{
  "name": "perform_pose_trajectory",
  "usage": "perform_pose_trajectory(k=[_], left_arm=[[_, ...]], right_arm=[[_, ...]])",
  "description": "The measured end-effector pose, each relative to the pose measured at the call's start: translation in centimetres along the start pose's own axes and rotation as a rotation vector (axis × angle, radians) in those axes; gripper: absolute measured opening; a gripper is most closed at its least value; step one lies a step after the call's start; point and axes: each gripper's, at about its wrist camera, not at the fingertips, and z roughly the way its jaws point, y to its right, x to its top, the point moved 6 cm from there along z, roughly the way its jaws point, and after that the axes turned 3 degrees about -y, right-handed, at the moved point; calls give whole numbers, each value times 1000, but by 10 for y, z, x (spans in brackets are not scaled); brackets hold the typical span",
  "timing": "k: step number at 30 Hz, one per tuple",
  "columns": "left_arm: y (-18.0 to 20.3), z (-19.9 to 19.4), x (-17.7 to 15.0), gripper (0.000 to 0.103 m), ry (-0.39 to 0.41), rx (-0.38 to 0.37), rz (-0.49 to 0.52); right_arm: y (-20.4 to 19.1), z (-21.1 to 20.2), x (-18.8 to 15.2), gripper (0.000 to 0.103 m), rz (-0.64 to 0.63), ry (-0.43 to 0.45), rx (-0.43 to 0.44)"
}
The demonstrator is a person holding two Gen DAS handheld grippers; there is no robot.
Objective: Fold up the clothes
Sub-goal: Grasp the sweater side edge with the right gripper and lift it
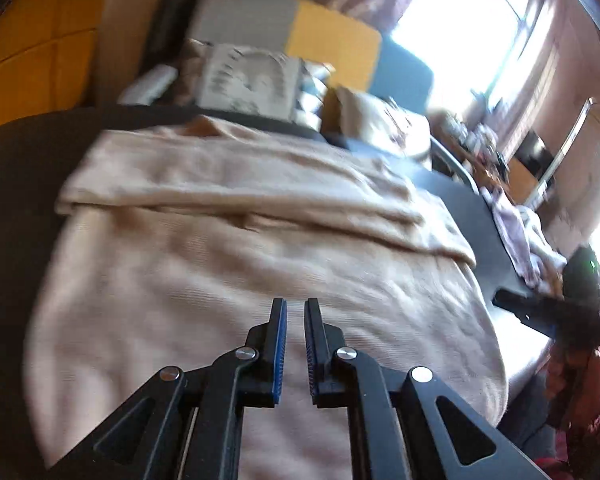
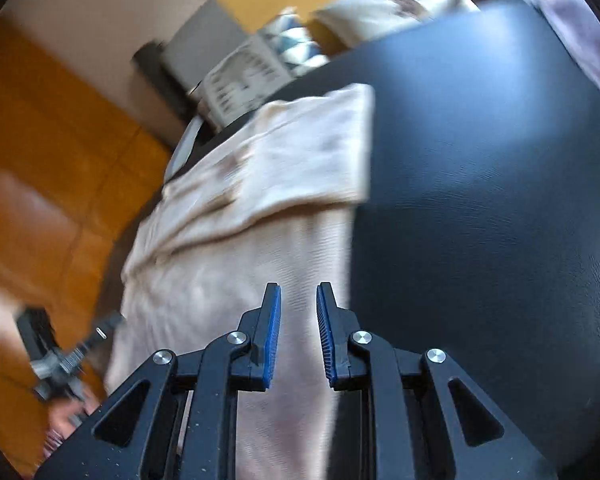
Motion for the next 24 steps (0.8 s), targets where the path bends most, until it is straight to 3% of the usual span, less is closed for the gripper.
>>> perform_pose_trajectory(k=[4, 6, 8, 13, 17, 24], left_arm=[[49, 33, 3, 8, -63, -62, 14], [65, 49, 5, 8, -88, -52, 44], [75, 61, 2, 8, -112, -31, 75], [77, 75, 2, 8, -113, -8, 88], [75, 71, 0, 8, -112, -1, 87], [60, 70, 8, 8, -101, 1, 34]], right_arm=[[18, 18, 22, 20, 79, -1, 69], [19, 30, 30, 28, 76, -19, 86], [16, 41, 37, 28, 70, -26, 103], [8, 61, 52, 27, 44, -46, 107], [4, 67, 57, 9, -24, -51, 42], [16, 72, 81, 8, 10, -29, 36]])
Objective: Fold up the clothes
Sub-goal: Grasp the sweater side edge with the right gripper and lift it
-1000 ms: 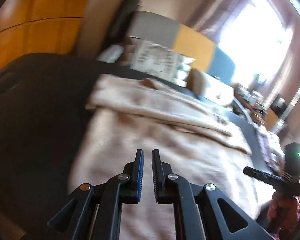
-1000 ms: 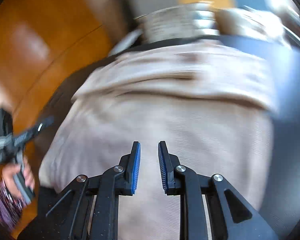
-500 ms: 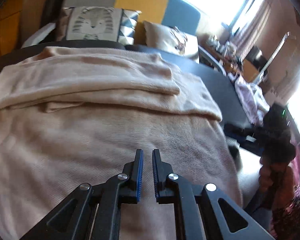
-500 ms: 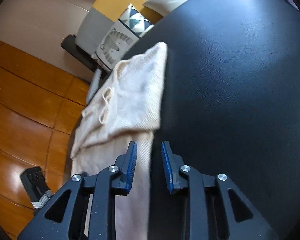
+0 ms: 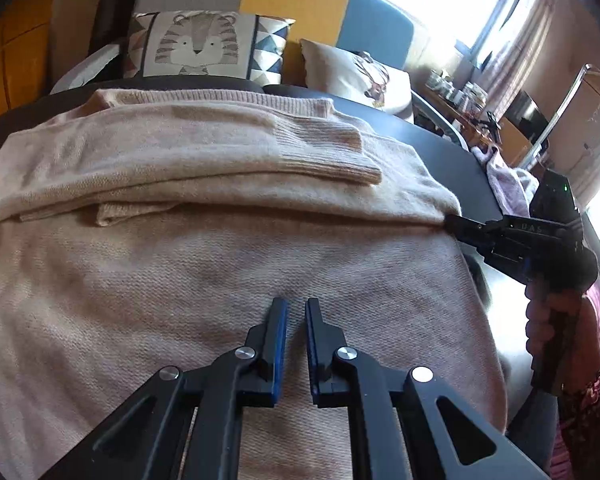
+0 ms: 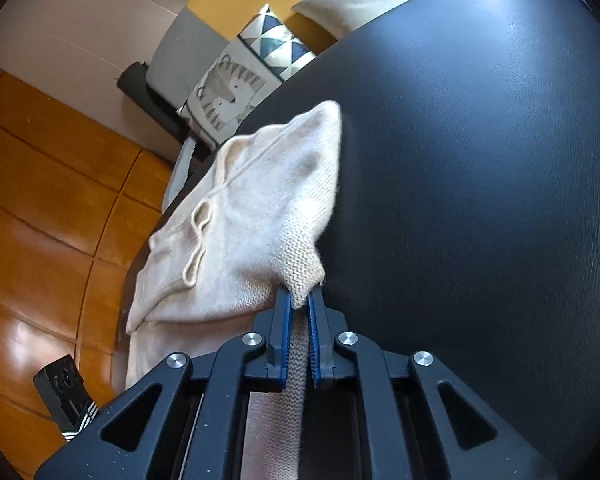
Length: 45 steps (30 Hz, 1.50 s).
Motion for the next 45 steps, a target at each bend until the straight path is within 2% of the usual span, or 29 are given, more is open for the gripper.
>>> perform_pose_trajectory(k=[5, 9, 12, 14, 15, 19, 22, 24, 26, 28, 31, 33, 36, 39, 45], left_arm=[[9, 15, 16, 8, 9, 7, -4], [13, 24, 29, 8, -1, -27, -57], [10, 16, 27, 8, -14, -100, -132], [-4, -6, 22, 9, 11, -163, -199], [-13, -20, 19, 18, 33, -194, -233], [-83, -84, 15, 20, 136, -193, -343], [-155, -119, 14, 20, 195, -94, -431], [-205, -131, 14, 22, 200, -39, -511], [-244, -128, 16, 22, 170, -21, -579], [-269, -112, 22, 24, 121, -55, -623], [-286, -84, 24, 24, 44, -70, -671], [-288, -71, 25, 25, 4, -96, -659], [-290, -66, 28, 25, 20, -143, -654], [-292, -60, 31, 28, 48, -255, -724], [-293, -43, 33, 27, 105, -364, -817]], right_arm=[[1, 4, 24, 8, -36, 14, -52], [6, 12, 41, 8, -37, -1, -72], [7, 16, 41, 12, -36, -39, -39], [8, 15, 39, 15, -41, -48, -20], [8, 14, 38, 17, -45, -50, -12], [8, 6, 36, 25, -75, -74, 10], [10, -1, 40, 37, -67, -70, 18], [13, -9, 46, 47, -40, -47, 35], [16, -15, 53, 53, -2, -22, 57], [14, -11, 60, 57, 20, -29, 63], [10, 2, 66, 58, 37, -77, 71], [6, 10, 69, 58, 39, -101, 79], [0, 18, 73, 58, 28, -114, 80], [-5, 23, 76, 58, 19, -123, 84], [-13, 31, 76, 57, -9, -136, 69]])
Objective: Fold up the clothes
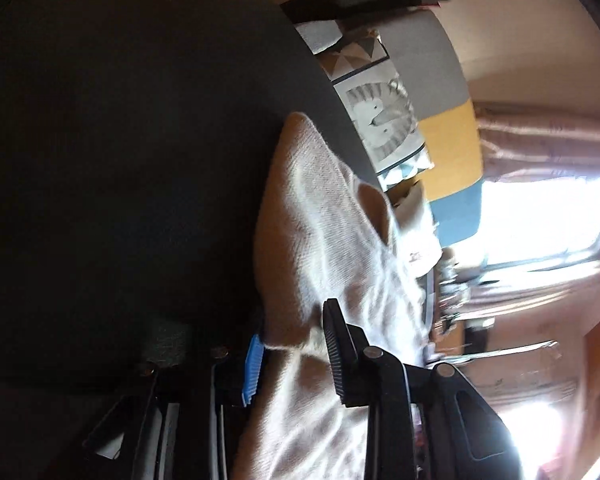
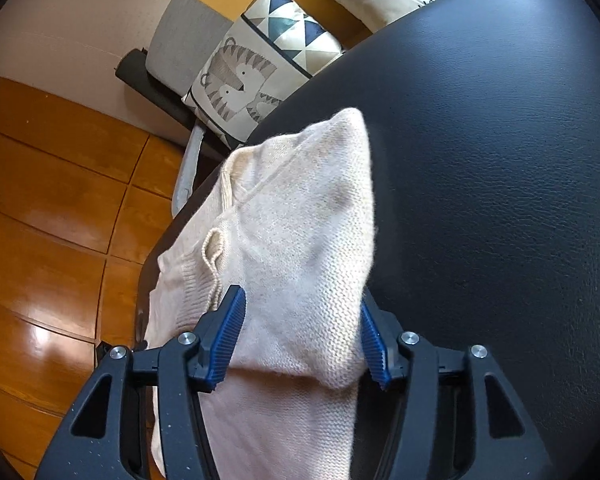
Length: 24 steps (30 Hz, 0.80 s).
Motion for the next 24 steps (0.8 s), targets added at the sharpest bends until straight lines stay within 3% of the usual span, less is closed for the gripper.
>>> perform_pose_trajectory(k=[1, 3, 10, 21, 24], left_arm=[[-1, 1, 1, 26, 13, -9, -10], [1, 6, 1, 12, 21, 54, 22], [32, 26, 3, 10, 45, 268, 250], [76, 94, 27, 10, 52, 297, 310], [74, 95, 29, 12, 69, 286, 304]], right_arm=[[-1, 1, 0, 52, -11, -1, -13], [-1, 4, -2, 11, -37, -11, -64], [10, 0, 8, 9, 3, 71, -106], [30, -7, 63, 10, 32, 121, -184], [29, -9, 66, 16, 20, 120, -179]])
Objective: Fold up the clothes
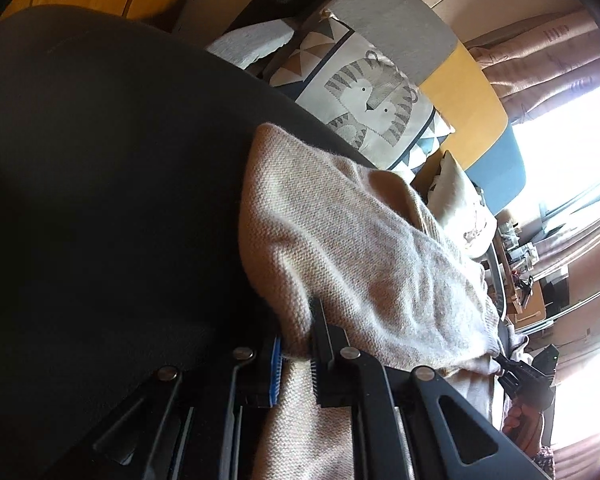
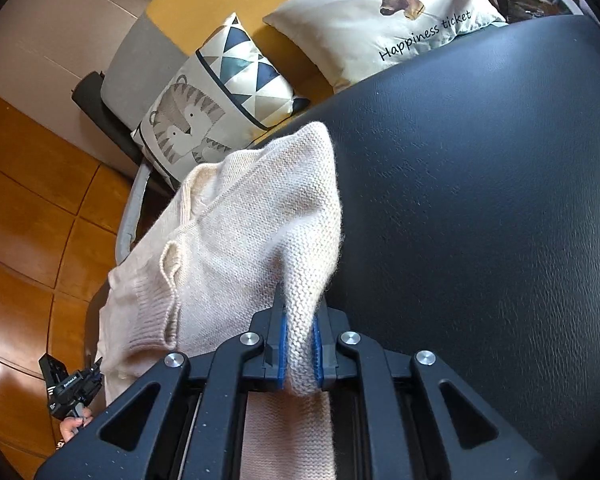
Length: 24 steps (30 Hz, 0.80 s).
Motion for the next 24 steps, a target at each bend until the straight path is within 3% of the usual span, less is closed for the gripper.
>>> perform_pose_trajectory(k=[1, 5, 6, 9, 16, 20, 24], left_arm=[[-4, -3, -2, 12, -2, -18, -26], [-22, -20, -15, 15, -27, -96, -140], [-25, -29, -22, 15, -32, -108, -141], [-26, -53, -54, 15, -66, -142, -93], [-26, -91, -146, 16, -144, -217, -39], [-33, -113, -184, 16, -98, -263, -92], [-41, -126, -214, 17, -67, -321, -186]], right_arm=[[-1, -4, -1, 19, 1, 5, 11], [-3, -31, -17, 49, 39, 33, 90], [-3, -39, -26, 51, 54, 24, 108], [-2, -63, -66, 52, 76, -27, 165], [8, -93, -167, 52, 115, -85, 180], [-2, -112, -216, 52, 101, -41, 227], [-9, -117, -245, 52, 60, -40, 156]])
